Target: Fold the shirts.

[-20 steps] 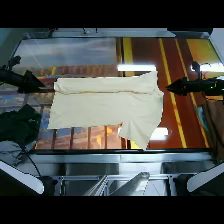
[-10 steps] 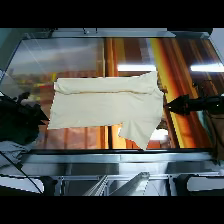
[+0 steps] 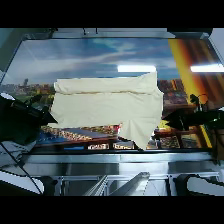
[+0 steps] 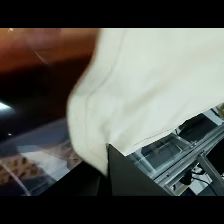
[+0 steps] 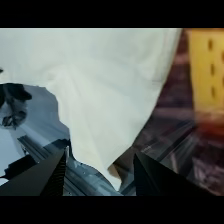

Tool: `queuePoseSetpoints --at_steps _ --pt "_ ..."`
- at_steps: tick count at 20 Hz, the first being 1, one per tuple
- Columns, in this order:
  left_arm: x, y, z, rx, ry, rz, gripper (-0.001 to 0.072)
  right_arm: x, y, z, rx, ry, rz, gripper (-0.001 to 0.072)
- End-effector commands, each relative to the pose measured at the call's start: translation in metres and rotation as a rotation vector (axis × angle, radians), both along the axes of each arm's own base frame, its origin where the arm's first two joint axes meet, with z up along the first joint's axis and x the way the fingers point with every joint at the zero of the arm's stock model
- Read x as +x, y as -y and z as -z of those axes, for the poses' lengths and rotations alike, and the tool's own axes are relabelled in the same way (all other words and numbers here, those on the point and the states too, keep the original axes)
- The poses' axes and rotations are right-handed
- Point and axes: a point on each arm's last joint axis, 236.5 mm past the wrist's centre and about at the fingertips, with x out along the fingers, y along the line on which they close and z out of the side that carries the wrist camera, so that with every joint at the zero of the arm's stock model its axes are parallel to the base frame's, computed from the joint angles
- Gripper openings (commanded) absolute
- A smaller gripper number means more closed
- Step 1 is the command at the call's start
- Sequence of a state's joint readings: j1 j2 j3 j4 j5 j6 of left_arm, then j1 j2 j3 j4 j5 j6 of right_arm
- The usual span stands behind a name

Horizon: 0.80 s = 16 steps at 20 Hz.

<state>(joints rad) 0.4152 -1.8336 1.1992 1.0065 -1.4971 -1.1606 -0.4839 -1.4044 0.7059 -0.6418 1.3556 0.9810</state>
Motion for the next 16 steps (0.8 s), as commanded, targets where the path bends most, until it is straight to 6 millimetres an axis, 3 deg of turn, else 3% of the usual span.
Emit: queuePoseSetpoints --at_steps 1,4,9,11,13,14,16 --pt "0.03 -0.006 0.01 0.057 0.092 -0.008 0.0021 -0.017 0.002 0.035 -0.065 -0.084 0.073 0.047" --pt "0.041 -0.01 0.001 0.067 0.109 -0.018 0.0022 -0.032 -0.013 0.055 -0.079 -0.142 0.092 0.047" --pt "0.042 -0.008 -0.004 0.059 0.103 -0.021 0.0022 -0.022 -0.081 0.062 -0.045 -0.133 0.052 0.0443" --pt "0.039 -0.007 -0.006 0.048 0.092 -0.014 0.0022 -0.018 -0.098 0.057 -0.024 -0.079 0.01 0.0134" --pt "0.036 -0.01 -0.007 0.04 0.084 -0.021 0.0022 -0.017 -0.098 0.047 -0.005 -0.05 -0.018 0.0094" --pt "0.035 -0.011 -0.008 0.038 0.08 -0.024 0.0022 -0.015 -0.096 0.038 0.008 -0.023 -0.028 0.0019" --pt "0.032 -0.015 -0.01 0.028 0.071 -0.029 0.0022 -0.005 -0.092 0.018 0.029 0.031 -0.023 0.0019"
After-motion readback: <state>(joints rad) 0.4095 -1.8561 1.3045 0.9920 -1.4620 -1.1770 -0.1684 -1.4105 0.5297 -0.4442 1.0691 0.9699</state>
